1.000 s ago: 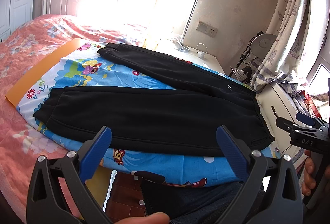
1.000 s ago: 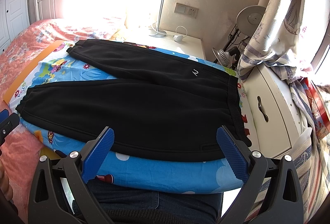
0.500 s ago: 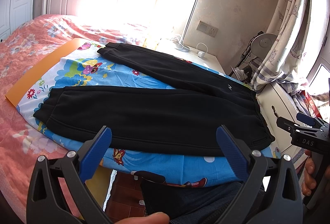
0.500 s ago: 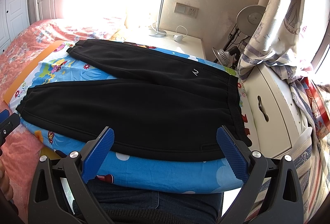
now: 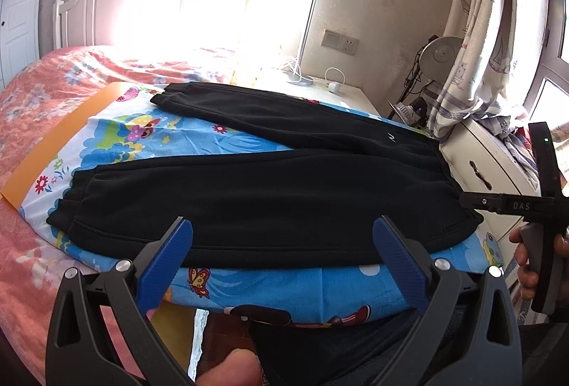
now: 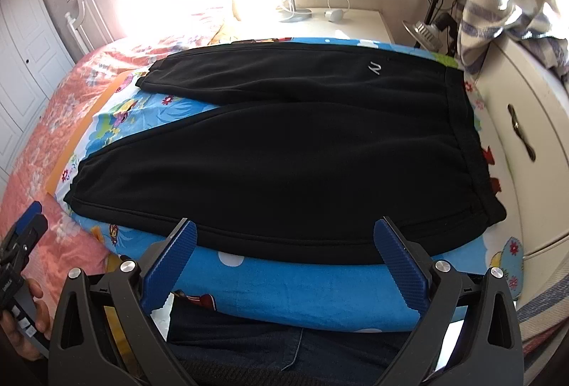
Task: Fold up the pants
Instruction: 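Move the right tool to the waistband and close on it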
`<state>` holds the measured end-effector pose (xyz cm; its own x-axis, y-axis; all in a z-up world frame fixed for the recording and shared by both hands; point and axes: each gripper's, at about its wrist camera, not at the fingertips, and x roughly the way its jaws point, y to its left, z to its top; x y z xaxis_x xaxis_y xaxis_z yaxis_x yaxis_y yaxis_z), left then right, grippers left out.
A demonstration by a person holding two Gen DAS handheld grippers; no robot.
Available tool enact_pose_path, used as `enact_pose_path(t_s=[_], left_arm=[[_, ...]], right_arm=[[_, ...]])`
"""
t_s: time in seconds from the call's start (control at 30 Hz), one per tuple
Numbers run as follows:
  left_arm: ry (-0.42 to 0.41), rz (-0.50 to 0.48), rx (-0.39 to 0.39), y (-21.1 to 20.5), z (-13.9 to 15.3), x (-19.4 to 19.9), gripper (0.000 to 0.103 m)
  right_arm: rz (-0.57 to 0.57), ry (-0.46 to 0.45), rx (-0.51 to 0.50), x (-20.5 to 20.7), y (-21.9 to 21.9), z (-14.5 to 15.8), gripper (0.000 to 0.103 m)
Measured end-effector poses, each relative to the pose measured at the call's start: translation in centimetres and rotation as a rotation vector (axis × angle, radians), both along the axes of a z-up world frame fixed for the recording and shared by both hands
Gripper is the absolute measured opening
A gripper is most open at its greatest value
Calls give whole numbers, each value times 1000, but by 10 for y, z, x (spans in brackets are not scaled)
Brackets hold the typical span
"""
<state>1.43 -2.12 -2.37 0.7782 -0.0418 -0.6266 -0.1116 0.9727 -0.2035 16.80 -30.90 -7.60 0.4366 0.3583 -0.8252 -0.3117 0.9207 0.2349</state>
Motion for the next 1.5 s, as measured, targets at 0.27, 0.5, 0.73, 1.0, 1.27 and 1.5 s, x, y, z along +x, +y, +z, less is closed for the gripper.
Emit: enact_pose_path(t_s=[0.27,0.5,0.73,1.0,1.27,1.5], left_arm=[[85,-121,-137,-13,-16,31,101],[178,-148,-235,-23,-37,79,96],[289,-106,-262,-12,-61,116,91],[331,-15,-278,6,-64,125,91],[304,-52,-304,-5,-64,141,91],[185,-113,-412,-15,-52,162,90]], right_arm=[[34,-16,-313,178,-63,-18,97],[112,154,-344,354,-92,-37,93],[232,236,-425,431,-77,-83,80],[310,356,-327,467,-87,-116,56],[341,48,-285,400,-84,-31,9],[288,-177,-62,199,-101,4,8]])
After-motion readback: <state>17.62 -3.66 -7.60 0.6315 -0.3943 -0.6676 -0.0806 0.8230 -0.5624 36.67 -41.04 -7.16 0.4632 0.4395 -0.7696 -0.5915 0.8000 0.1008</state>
